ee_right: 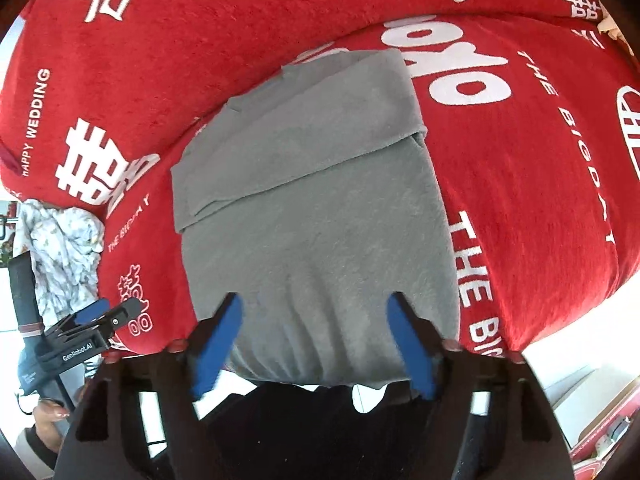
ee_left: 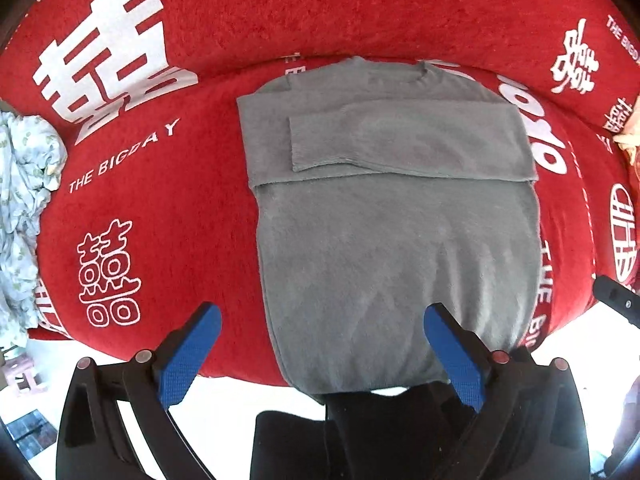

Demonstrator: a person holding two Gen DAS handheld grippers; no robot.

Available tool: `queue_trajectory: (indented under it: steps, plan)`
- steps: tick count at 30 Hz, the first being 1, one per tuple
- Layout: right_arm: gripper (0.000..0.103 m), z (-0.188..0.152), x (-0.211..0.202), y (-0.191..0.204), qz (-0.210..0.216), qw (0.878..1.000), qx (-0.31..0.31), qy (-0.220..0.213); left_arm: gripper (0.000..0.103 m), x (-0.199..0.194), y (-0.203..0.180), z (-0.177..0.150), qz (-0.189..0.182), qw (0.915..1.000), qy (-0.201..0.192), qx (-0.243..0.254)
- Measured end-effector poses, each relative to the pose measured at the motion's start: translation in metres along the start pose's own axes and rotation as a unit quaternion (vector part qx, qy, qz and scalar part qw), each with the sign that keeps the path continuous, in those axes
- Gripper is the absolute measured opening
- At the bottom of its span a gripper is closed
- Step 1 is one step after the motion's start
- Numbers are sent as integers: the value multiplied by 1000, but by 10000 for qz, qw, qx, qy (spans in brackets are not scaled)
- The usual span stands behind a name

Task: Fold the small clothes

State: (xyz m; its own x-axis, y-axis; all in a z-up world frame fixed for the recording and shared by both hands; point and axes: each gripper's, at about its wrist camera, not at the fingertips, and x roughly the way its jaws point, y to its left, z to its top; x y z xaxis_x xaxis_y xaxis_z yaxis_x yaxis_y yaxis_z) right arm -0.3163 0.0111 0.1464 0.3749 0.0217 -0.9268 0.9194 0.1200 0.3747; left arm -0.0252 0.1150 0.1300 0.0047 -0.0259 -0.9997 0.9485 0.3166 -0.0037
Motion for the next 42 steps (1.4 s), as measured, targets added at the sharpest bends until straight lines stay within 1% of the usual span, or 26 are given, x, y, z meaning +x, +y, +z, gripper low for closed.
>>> queue_trajectory:
  steps: [1,2,3,4,6,10,11,13,16,19,22,24,30,34,38,42]
  plan:
    - [86,-2,-3,2,14,10000,-14,-55,101,-2,-1,-2,-15,10000,2,16]
    - [95,-4,-6,4,34,9999,-37,-112,101,-4,-3,-4,-24,10000,5,24]
    - [101,-6,-8,5,50,9999,-47,-149,101,-6,-4,-5,-29,10000,13,69]
    - [103,-8,-10,7,80,9998,-47,-167,101,-8,-6,-7,-17,9999,6,115]
    - [103,-10,-10,8,149,9999,28,-78,101,-12,-9,-10,49,9997,-33,248]
    - [103,-14,-7,7,533,9981,287,149,102,-17,-14,-15,36,9989,-22,473]
    - [103,-15,-7,6,567,9976,369,158,102,-19,-15,-16,17,9986,-24,525]
    - [103,-15,-9,5,543,9974,460,108,102,-23,-16,-17,10,9984,-38,558]
    - [103,-16,-16,2,514,9971,561,-55,101,-26,-16,-17,182,9984,-120,523]
    - [103,-20,-25,-2,596,9957,675,-238,101,-24,-15,-17,175,9978,-30,637]
    - [103,-25,-29,-5,740,9935,793,-335,101,-25,-16,-17,-26,9966,53,817]
    - [103,-30,-32,-7,845,9918,875,-401,101,-28,-18,-18,-96,9961,-13,874]
    - [103,-44,-36,-6,857,9906,902,-571,101,-35,-23,-20,-208,9946,-191,999]
    - [103,-56,-38,-7,820,9904,901,-659,101,-31,-23,-26,-277,9938,-195,1061]
    - [103,-66,-37,-10,950,9887,979,-616,101,-25,-16,-34,-321,9948,-140,959]
    - [103,-69,-36,-16,888,9902,912,-573,101,-21,-7,-45,-221,9960,-165,845]
